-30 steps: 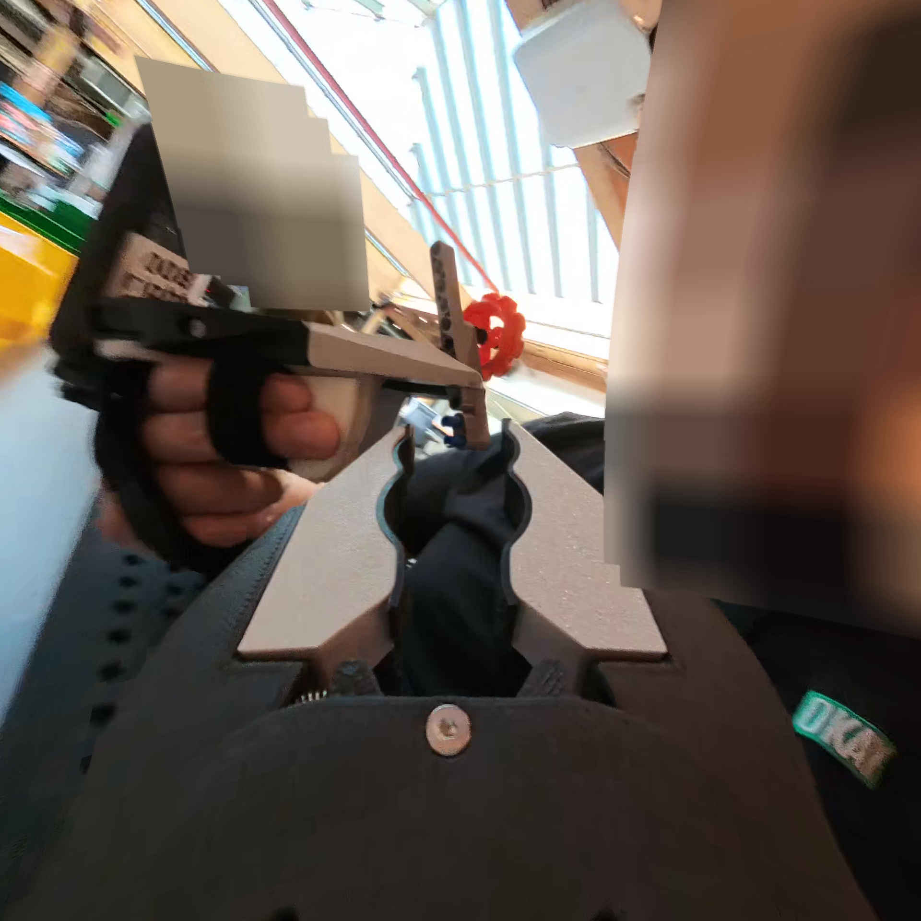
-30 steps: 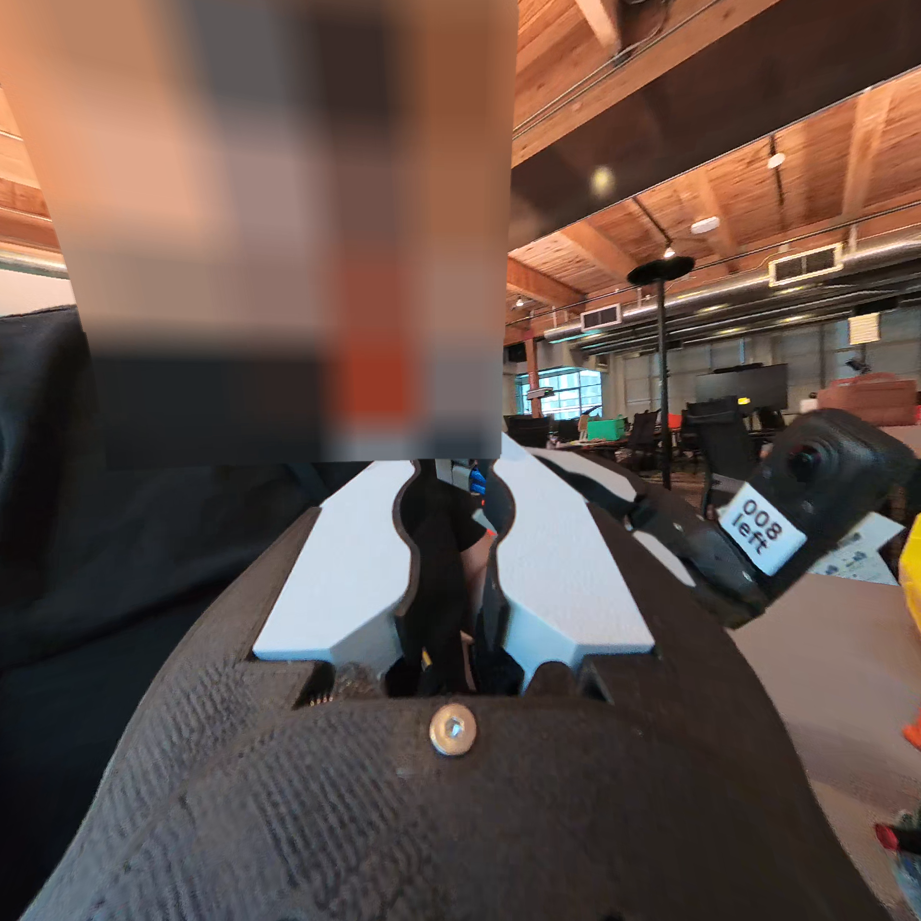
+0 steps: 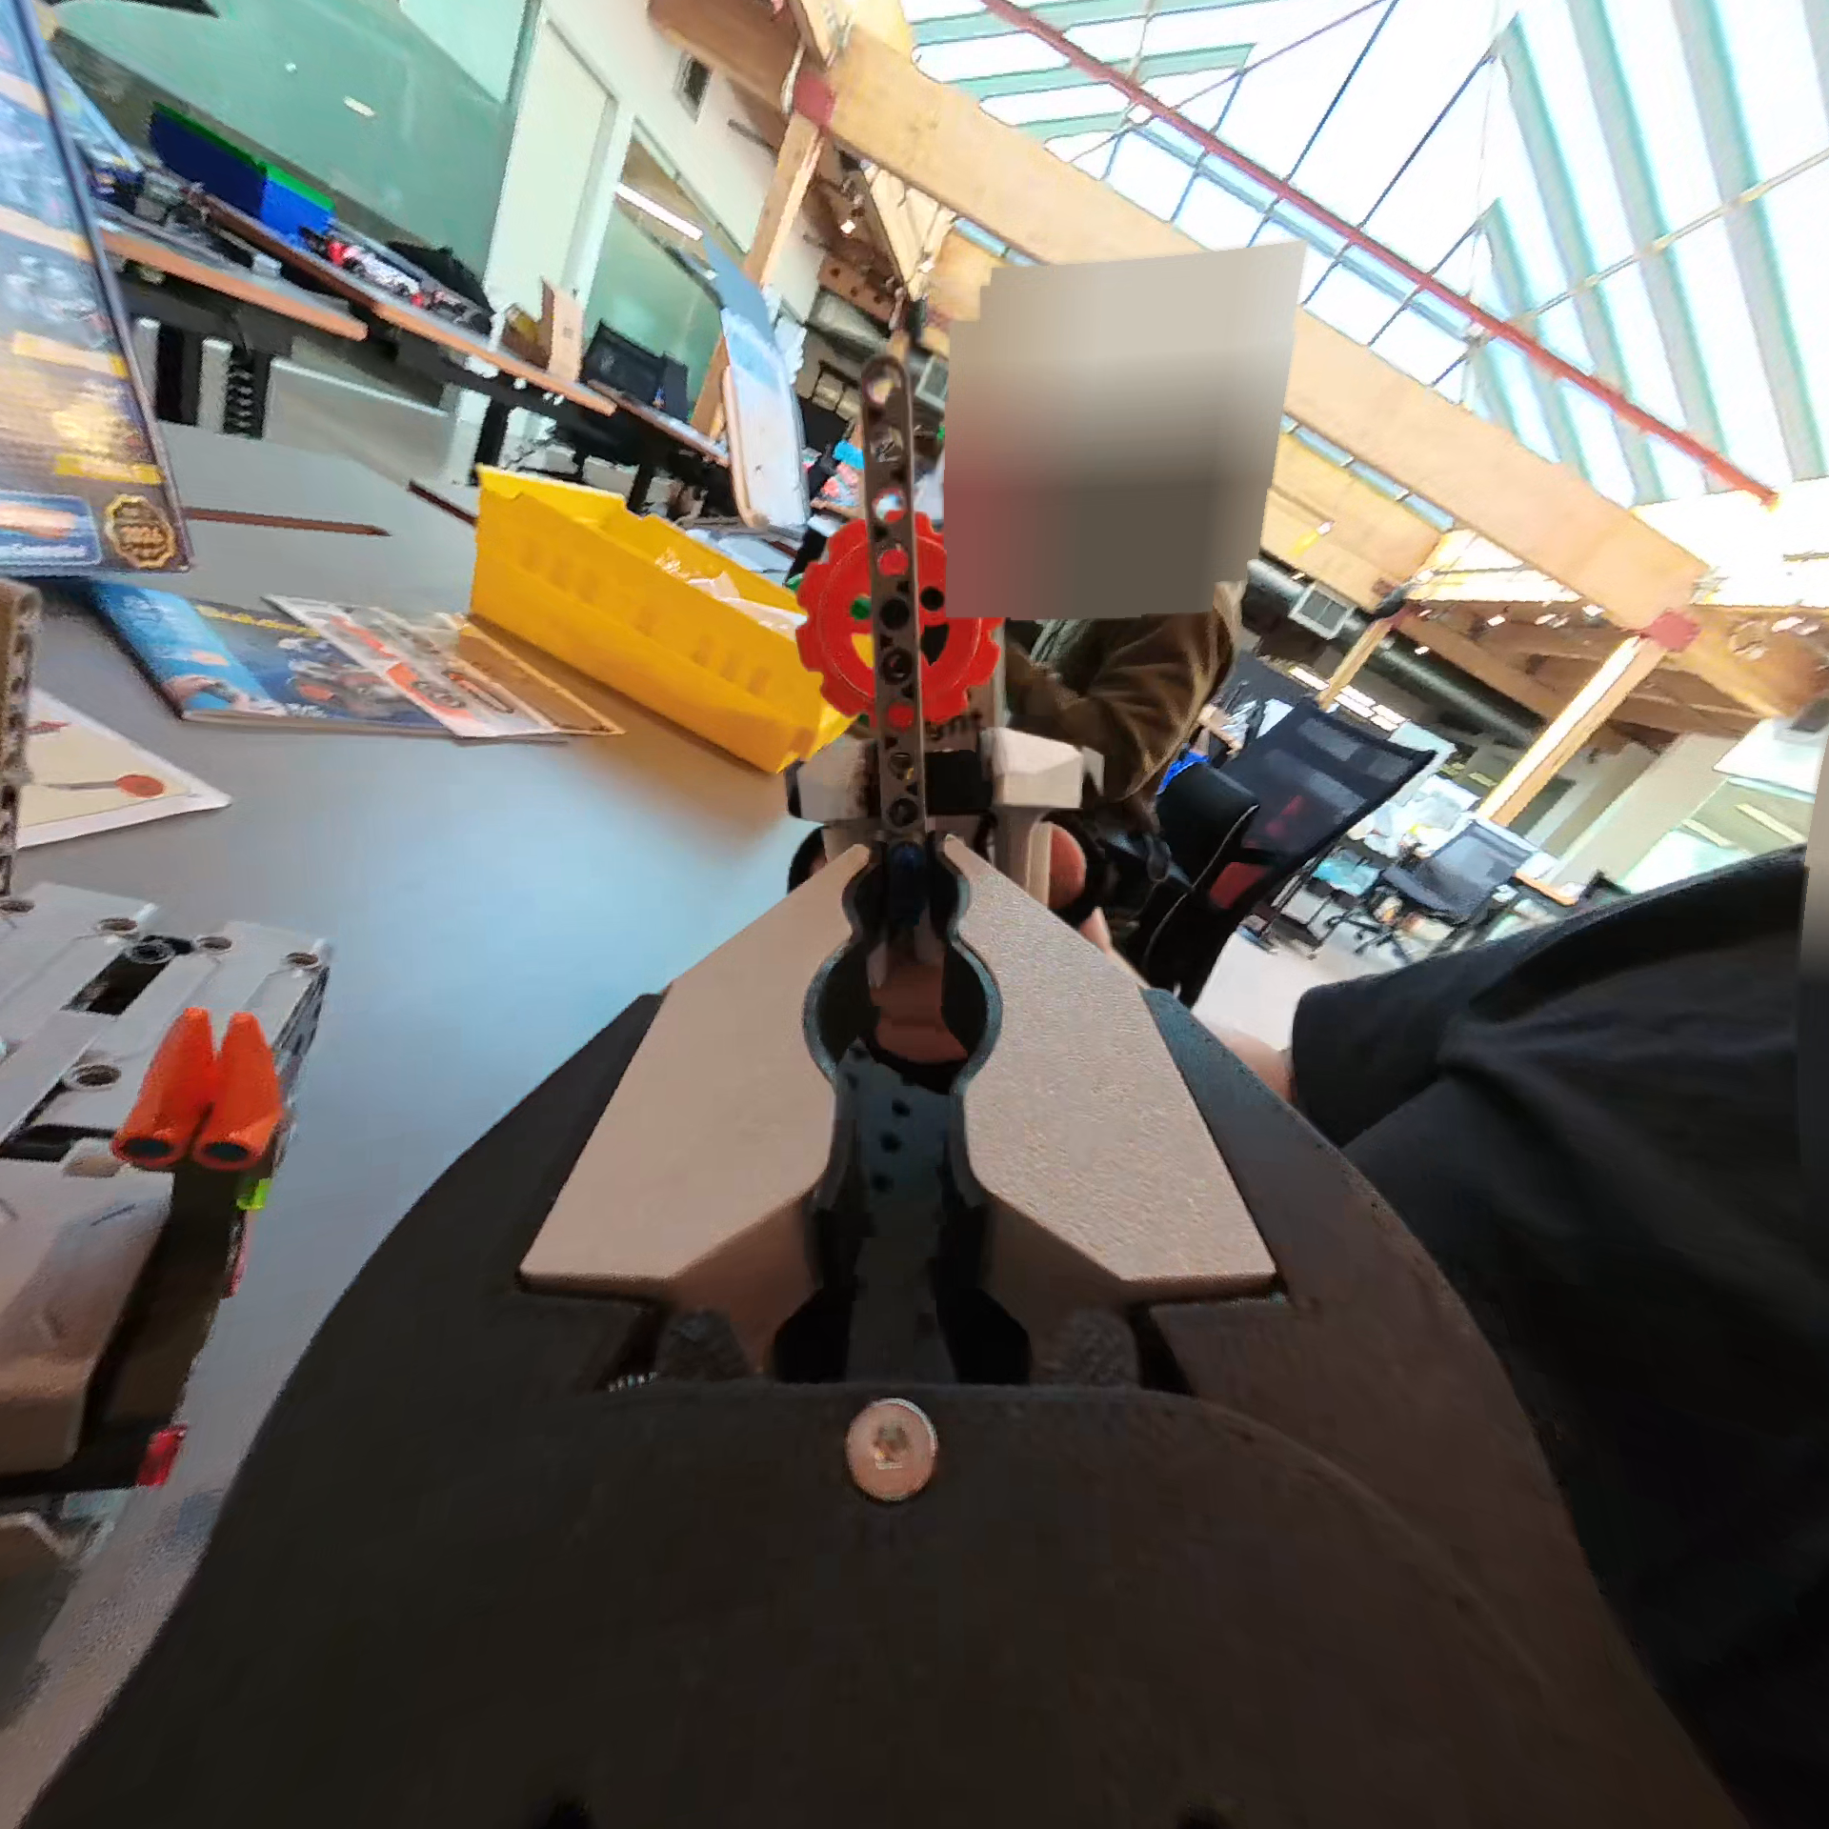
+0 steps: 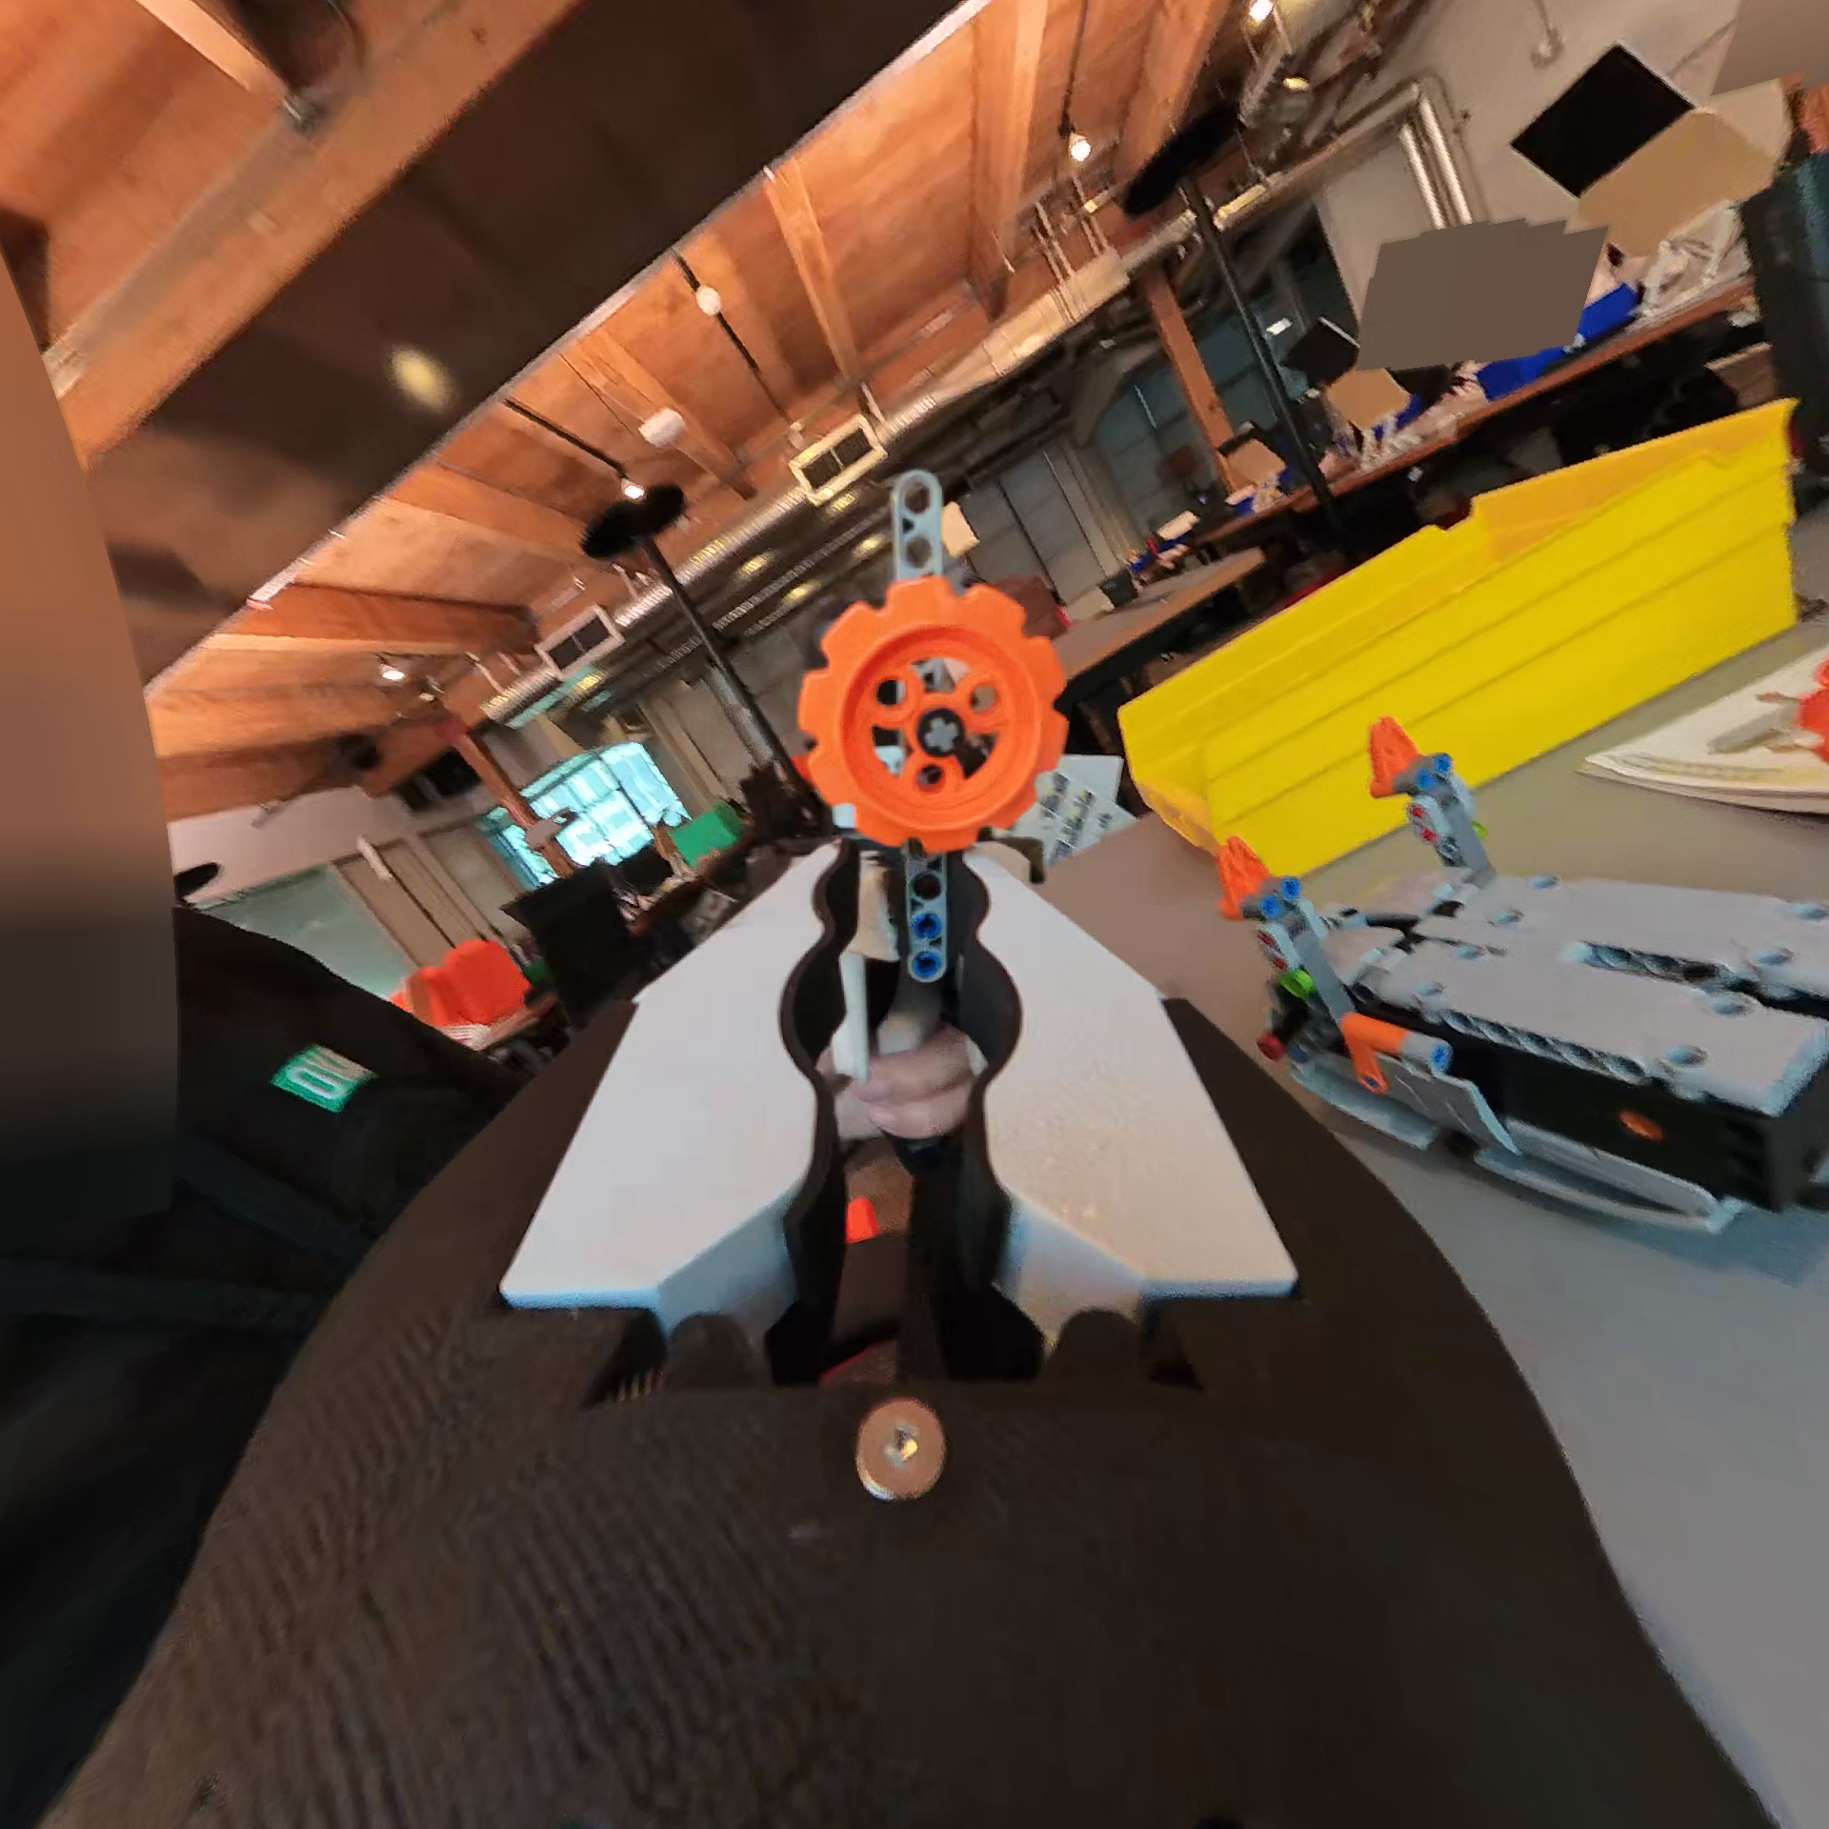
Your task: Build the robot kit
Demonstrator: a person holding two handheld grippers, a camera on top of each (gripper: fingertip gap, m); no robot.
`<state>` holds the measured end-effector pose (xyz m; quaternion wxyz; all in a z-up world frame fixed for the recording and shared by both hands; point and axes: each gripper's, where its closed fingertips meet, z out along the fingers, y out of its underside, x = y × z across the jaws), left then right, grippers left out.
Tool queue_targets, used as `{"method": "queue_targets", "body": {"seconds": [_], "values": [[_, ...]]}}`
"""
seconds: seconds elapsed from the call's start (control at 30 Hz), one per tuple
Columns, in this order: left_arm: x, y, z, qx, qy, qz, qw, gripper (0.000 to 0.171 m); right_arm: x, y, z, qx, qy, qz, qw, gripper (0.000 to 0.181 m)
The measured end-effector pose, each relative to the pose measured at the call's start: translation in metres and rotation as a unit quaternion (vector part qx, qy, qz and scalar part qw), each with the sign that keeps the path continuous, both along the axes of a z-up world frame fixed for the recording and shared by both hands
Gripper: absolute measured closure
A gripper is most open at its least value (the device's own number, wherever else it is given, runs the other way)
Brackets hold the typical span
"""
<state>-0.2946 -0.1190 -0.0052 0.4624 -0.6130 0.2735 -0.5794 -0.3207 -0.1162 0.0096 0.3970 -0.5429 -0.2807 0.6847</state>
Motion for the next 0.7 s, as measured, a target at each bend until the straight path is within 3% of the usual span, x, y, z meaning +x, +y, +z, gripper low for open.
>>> {"method": "queue_targets", "body": {"seconds": [0.03,0.27,0.4,0.47,0.7], "values": [[0.003,0.0,-0.003,0.001,0.008,0.002,1.0,0.166,0.002,0.002,-0.004,0.003,-0.009,-0.015,1.0,0.175],[0.019,-0.006,-0.026,-0.024,0.035,-0.001,0.999,0.157,0.03,0.007,-0.018,-0.026,0.015,-0.058,0.998,0.176],[0.032,-0.015,-0.031,-0.035,0.03,-0.02,0.999,0.152,0.038,-0.002,-0.027,-0.049,0.018,-0.044,0.998,0.176],[0.036,-0.017,-0.036,-0.031,0.038,-0.021,0.999,0.165,0.039,-0.005,-0.031,-0.049,0.013,-0.042,0.998,0.176],[0.033,-0.025,-0.048,-0.038,0.06,-0.027,0.997,0.167,0.036,-0.015,-0.043,-0.007,-0.047,-0.014,0.999,0.173]]}}
